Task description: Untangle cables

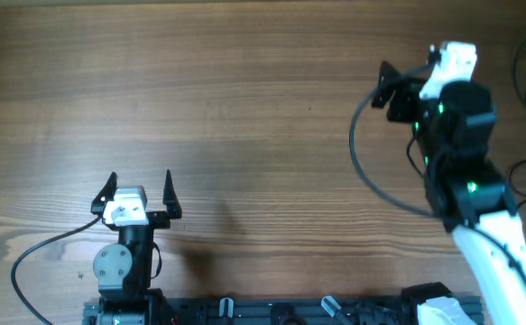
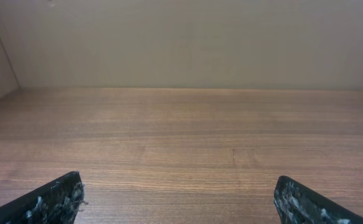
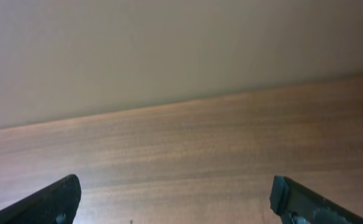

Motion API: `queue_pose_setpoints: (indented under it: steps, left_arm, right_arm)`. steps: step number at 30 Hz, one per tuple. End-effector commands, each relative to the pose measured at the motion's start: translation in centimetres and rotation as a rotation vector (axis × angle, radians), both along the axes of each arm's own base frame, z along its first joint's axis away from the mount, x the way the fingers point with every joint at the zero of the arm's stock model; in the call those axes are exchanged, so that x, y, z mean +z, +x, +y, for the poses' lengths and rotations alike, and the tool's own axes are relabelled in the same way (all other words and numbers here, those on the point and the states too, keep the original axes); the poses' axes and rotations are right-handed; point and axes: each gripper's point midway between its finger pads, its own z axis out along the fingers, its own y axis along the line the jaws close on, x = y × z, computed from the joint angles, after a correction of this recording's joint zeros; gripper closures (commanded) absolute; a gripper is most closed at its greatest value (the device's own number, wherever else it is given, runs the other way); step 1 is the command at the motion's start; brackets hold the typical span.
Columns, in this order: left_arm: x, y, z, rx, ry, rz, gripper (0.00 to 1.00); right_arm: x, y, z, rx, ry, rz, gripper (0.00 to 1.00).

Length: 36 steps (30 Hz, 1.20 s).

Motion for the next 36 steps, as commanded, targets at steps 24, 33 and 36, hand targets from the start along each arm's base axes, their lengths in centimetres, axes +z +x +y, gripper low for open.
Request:
queue_pose_setpoints:
  steps: [24,33,36]
  left_arm:
    - [-0.2,0.0,-0.1,-0.004,0.019,-0.002,0.0]
    - [-0.2,0.0,-0.1,-0.004,0.019,-0.002,0.0]
    - [-0.2,0.0,-0.1,-0.004,0.019,-0.002,0.0]
  right_arm:
    - [-11.1,-10.9,-0.9,0.05,0.06,-0.074,0.0]
    - [-11.8,-11.8,-1.0,0.05,0.064,-0.102,0.0]
    - [-11.4,-11.9,-1.2,0.045,0.067,-0.119,0.0]
